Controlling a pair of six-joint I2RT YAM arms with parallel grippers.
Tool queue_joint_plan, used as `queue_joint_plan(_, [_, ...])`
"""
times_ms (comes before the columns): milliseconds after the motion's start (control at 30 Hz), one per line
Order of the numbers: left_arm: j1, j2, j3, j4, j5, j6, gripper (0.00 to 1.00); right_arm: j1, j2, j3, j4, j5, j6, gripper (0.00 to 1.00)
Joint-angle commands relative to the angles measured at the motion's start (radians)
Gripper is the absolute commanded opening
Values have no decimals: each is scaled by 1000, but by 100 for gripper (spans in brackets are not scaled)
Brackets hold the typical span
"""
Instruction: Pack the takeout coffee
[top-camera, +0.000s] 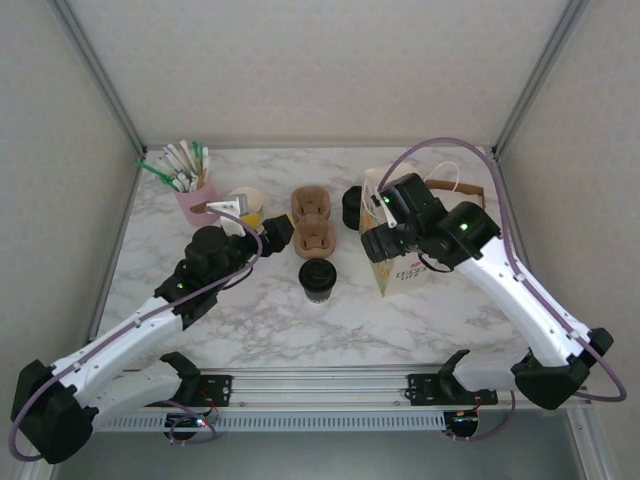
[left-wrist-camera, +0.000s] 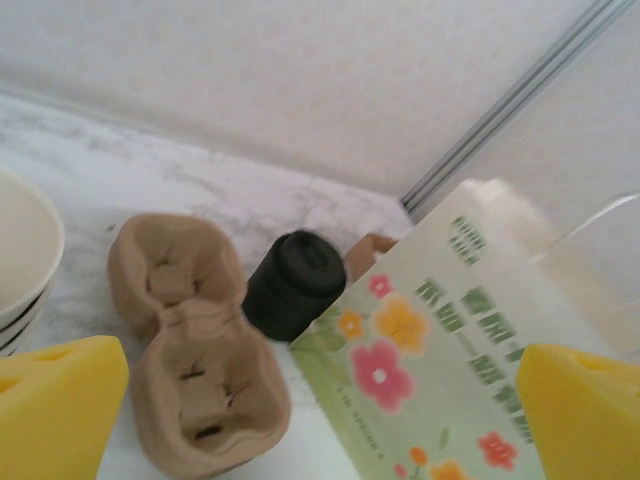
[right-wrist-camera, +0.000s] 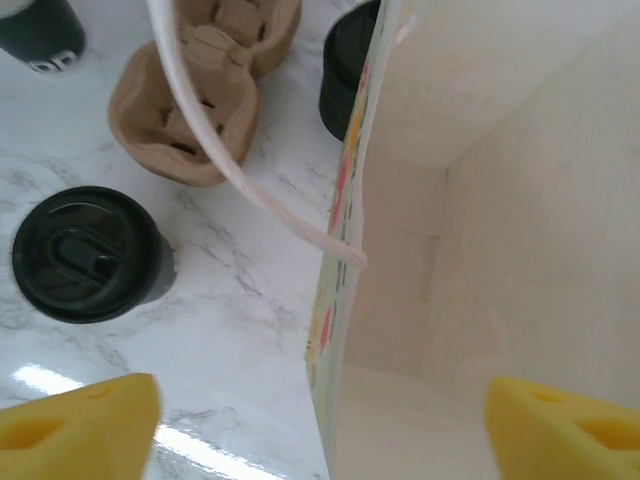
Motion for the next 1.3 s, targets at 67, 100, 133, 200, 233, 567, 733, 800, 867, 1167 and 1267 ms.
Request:
queue_joint_plan(67, [-12, -72, 2, 83, 35, -9, 100, 2, -88, 37, 6, -68, 71, 99])
queue_joint_plan(100, [-15, -85, -4, 87, 40, -11, 100, 3, -109, 34, 19, -79, 78, 99])
queue_joint_plan(133, [-17, -96, -11, 117, 45, -13, 100, 4, -127, 31, 35, -93, 86, 99])
queue_joint_plan(200, [-22, -110, -25, 140, 47, -15, 100, 3, -157, 24, 78, -98, 113, 99])
queue_joint_plan(233, [-27, -113, -33, 150, 39, -18, 100, 4, -177, 18, 106, -103, 128, 99])
queue_joint_plan(567, [-38, -55, -97, 196, -12, -7, 100, 6, -161, 17, 235, -237, 224, 99])
queue_joint_plan(733, [-44, -49, -181, 245, -33, 33, 100, 49, -42, 72, 235, -249, 231, 99])
queue_joint_plan(800, [-45, -56, -222, 268, -48, 44, 100, 74, 16, 109, 228, -237, 227, 99])
queue_joint_plan(867, [-45, -71, -264, 296, -58, 60, 100, 105, 74, 156, 208, -209, 217, 99])
queue_joint_plan(1167, [-45, -153, -398, 369, -162, 101, 100, 176, 389, 426, 98, -99, 204, 99])
queue_joint_plan(1267, [-42, -168, -430, 370, -210, 92, 100, 177, 501, 515, 74, -90, 206, 99])
